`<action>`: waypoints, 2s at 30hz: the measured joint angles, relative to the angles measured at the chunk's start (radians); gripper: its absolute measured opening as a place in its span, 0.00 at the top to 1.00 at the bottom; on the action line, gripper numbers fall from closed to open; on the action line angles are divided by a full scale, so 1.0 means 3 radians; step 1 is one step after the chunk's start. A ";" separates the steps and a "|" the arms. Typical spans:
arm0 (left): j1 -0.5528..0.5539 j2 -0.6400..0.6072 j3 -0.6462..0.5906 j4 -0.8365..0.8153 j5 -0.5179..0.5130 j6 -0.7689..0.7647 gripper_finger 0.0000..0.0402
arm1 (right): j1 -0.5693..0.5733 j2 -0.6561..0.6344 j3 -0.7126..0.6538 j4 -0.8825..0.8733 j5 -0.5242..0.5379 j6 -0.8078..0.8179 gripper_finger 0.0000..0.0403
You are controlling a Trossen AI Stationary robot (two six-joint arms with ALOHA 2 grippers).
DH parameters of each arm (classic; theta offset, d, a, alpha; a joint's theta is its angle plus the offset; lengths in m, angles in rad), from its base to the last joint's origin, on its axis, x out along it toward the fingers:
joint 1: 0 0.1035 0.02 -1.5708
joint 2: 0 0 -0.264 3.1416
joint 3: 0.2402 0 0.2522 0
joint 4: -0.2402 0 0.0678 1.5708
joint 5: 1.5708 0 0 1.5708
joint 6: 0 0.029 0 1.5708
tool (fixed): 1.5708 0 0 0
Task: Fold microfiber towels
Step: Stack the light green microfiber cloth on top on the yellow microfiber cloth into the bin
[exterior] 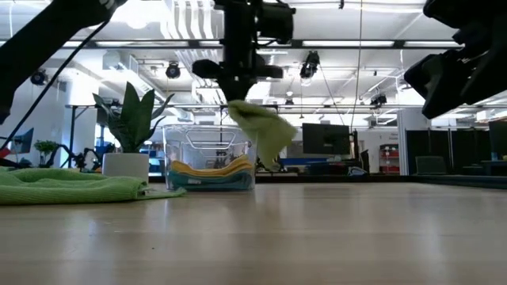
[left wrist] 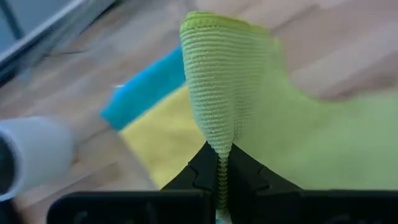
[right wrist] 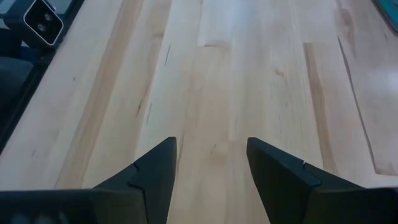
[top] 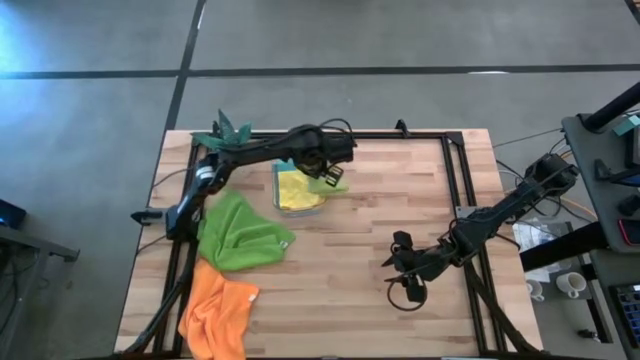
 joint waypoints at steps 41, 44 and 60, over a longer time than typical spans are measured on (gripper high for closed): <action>0.0219 -0.0414 -0.1638 0.0410 -0.0006 -0.0202 0.71 | -0.0001 -0.0001 0.0006 -0.0024 0.0000 0.0066 0.52; 0.0169 -0.0669 -0.1647 0.0363 -0.0137 -0.0298 0.65 | -0.0001 -0.0001 0.0053 -0.0019 0.0000 0.0071 0.52; 0.0240 -0.0837 -0.2239 0.1843 0.0050 -0.0377 0.97 | -0.0049 -0.0001 0.0156 -0.0007 0.0061 0.0179 0.52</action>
